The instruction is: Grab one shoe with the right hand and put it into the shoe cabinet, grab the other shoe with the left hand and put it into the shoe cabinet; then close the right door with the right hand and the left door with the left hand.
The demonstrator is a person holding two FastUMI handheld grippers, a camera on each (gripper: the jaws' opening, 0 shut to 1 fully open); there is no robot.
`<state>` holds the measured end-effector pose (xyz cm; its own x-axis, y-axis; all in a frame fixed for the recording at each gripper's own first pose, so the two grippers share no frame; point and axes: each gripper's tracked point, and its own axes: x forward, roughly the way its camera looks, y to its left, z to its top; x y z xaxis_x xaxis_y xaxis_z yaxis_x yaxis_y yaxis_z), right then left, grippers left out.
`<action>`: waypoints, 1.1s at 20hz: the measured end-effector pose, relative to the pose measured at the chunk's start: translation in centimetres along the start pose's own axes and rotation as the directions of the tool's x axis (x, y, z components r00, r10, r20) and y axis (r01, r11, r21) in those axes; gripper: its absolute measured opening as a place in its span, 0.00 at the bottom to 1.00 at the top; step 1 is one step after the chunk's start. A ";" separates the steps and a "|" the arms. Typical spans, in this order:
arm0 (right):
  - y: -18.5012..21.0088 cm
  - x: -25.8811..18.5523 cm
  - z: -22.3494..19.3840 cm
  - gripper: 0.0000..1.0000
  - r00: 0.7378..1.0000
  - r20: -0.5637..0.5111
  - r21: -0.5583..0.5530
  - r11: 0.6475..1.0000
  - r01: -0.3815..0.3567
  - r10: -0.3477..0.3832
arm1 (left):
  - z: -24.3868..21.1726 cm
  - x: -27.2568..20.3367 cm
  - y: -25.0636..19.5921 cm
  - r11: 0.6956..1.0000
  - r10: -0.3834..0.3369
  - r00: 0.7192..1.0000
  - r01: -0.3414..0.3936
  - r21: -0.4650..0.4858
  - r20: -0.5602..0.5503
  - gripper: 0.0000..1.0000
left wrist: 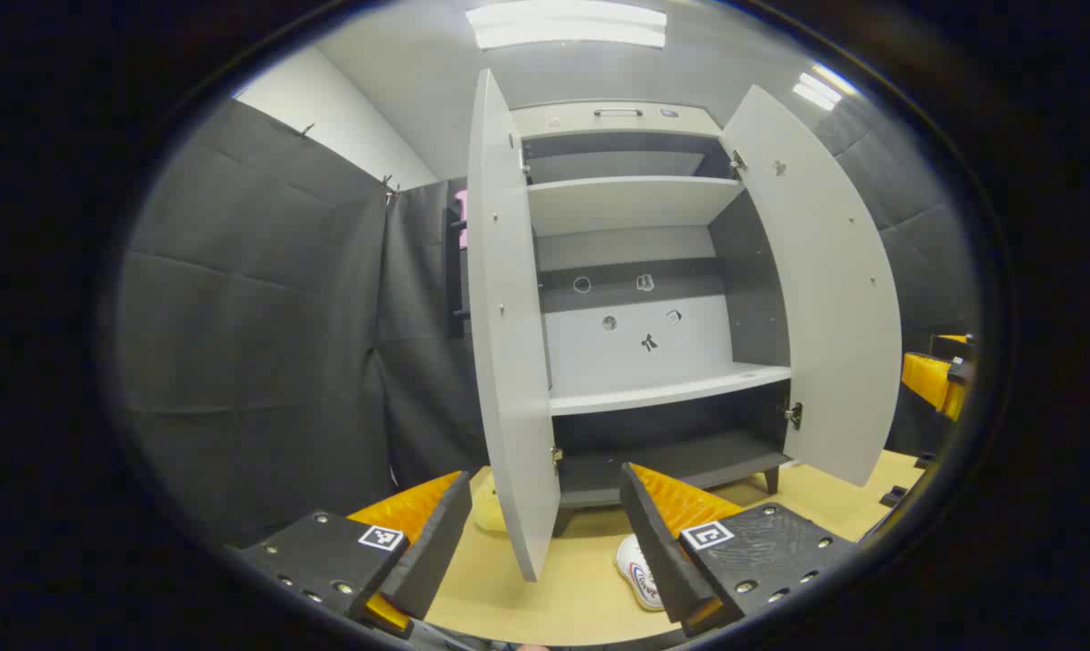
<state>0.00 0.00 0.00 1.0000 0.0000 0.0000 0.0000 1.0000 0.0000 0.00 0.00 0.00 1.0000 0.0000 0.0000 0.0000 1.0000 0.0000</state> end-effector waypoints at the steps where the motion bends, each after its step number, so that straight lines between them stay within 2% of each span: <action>1: -0.1 0.0 0.0 0.99 1.000 0.000 0.001 1.000 0.002 -0.002 | 0.1 -0.3 0.0 1.000 0.003 1.000 -0.003 0.002 0.002 0.94; 4: -0.5 0.0 -0.1 0.96 1.000 -0.002 0.008 1.000 0.007 -0.007 | 0.0 -0.3 -0.3 1.000 0.002 1.000 -0.002 0.001 0.001 0.94; 7: -0.8 -0.1 -0.1 0.99 1.000 -0.001 0.015 1.000 0.009 -0.009 | 0.0 -0.4 -0.5 1.000 0.008 1.000 -0.008 0.006 0.005 0.94; 9: -1.0 0.0 -0.3 0.96 1.000 -0.004 0.014 1.000 0.009 -0.009 | 0.1 -0.4 -0.6 1.000 0.013 1.000 -0.013 0.009 0.008 0.94; 10: -1.0 0.1 -0.4 0.99 1.000 -0.005 0.017 1.000 0.008 -0.007 | 0.1 -0.4 -0.6 1.000 0.014 1.000 -0.014 0.011 0.008 0.94; 22: -0.9 1.1 -0.3 0.99 1.000 0.004 0.026 1.000 0.010 -0.010 | 0.2 0.3 -0.5 1.000 0.012 1.000 -0.012 0.024 0.015 0.94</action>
<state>1.15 -0.87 -0.33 0.9999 -0.0103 0.0041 0.0102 0.9996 0.0265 0.32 -0.54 0.23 0.9998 0.0120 0.0154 -0.0124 0.9996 0.0237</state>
